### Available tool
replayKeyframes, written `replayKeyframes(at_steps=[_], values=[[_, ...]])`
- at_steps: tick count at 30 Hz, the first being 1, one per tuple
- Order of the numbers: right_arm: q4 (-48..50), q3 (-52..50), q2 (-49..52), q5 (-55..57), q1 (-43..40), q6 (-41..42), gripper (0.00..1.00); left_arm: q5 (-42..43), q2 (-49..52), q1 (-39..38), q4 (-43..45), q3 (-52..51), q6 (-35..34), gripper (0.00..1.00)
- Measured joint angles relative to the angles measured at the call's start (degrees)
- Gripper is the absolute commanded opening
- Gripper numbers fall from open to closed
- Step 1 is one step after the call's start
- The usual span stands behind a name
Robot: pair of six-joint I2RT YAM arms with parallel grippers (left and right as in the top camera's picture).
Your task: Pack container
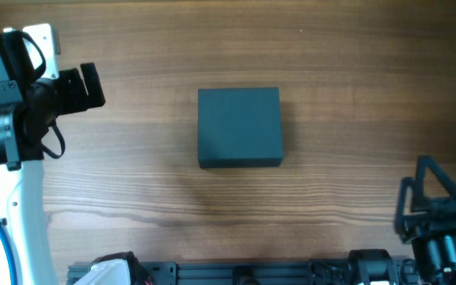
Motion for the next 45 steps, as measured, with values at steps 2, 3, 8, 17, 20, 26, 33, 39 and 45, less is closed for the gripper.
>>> replayKeyframes(at_steps=[2, 3, 8, 17, 20, 26, 33, 39, 45], values=[[0.9, 0.0, 0.0, -0.6, 0.0, -11.4, 1.0, 0.0, 0.0, 0.0, 0.0, 0.0, 0.0, 1.0], [1.9, 0.0, 0.0, -0.6, 0.0, -16.2, 1.0, 0.0, 0.0, 0.0, 0.0, 0.0, 0.0, 1.0], [11.0, 0.0, 0.0, 2.5, 0.0, -34.9, 1.0, 0.0, 0.0, 0.0, 0.0, 0.0, 0.0, 1.0], [10.4, 0.0, 0.0, 11.5, 0.0, -50.0, 1.0, 0.0, 0.0, 0.0, 0.0, 0.0, 0.0, 1.0], [4.8, 0.0, 0.0, 11.7, 0.0, -50.7, 1.0, 0.0, 0.0, 0.0, 0.0, 0.0, 0.0, 1.0], [-2.1, 0.1, 0.0, 11.7, 0.0, -51.1, 1.0, 0.0, 0.0, 0.0, 0.0, 0.0, 0.0, 1.0], [-10.1, 0.1, 0.0, 11.7, 0.0, -51.1, 1.0, 0.0, 0.0, 0.0, 0.0, 0.0, 0.0, 1.0], [-14.6, 0.1, 0.0, 11.7, 0.0, -49.7, 1.0, 0.0, 0.0, 0.0, 0.0, 0.0, 0.0, 1.0], [-14.9, 0.1, 0.0, 11.7, 0.0, -33.0, 1.0, 0.0, 0.0, 0.0, 0.0, 0.0, 0.0, 1.0]])
